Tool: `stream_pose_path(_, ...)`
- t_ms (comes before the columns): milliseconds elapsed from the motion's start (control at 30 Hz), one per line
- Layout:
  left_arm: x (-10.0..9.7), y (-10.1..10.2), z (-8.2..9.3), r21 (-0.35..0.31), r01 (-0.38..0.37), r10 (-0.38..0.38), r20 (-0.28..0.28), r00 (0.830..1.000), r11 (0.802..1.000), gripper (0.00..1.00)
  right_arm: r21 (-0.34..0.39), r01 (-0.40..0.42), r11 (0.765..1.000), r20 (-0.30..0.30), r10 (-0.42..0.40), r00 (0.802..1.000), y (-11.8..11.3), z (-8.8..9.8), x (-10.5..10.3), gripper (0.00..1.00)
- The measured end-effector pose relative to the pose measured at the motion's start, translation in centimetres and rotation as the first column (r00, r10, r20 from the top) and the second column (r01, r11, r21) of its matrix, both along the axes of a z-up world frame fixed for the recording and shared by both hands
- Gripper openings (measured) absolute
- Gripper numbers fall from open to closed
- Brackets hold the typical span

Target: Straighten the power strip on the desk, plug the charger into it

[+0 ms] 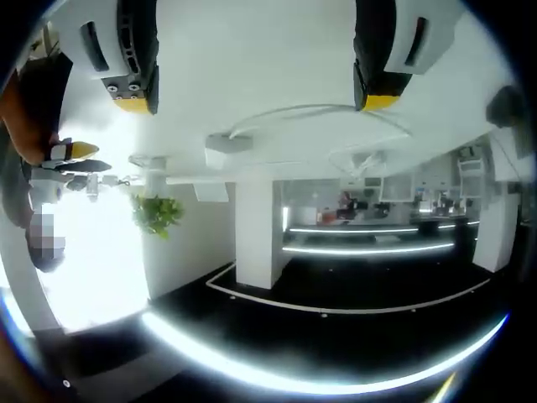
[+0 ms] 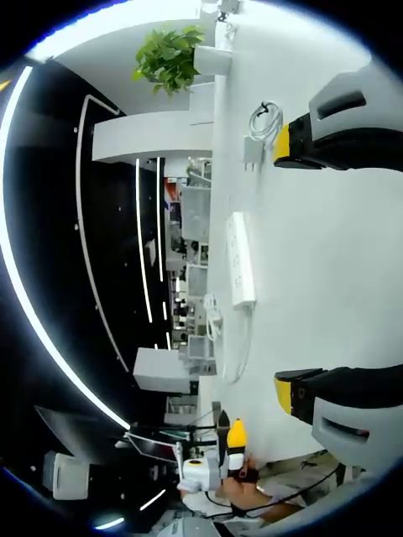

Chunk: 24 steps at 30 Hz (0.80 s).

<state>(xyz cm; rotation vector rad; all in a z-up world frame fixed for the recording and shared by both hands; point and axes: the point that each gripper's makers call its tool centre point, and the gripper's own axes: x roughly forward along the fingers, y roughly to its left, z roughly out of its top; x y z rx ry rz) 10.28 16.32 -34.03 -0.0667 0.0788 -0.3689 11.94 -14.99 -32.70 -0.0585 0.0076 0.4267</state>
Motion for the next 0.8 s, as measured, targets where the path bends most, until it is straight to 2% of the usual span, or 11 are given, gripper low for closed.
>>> stream_pose_path(800, -0.13, -0.04, 0.10, 0.003, 0.005, -0.005, 0.001, 1.000, 1.000, 0.99, 0.001, 0.000, 1.000, -0.001, 0.000, 1.000, -0.02, -0.07, -0.23, 0.99)
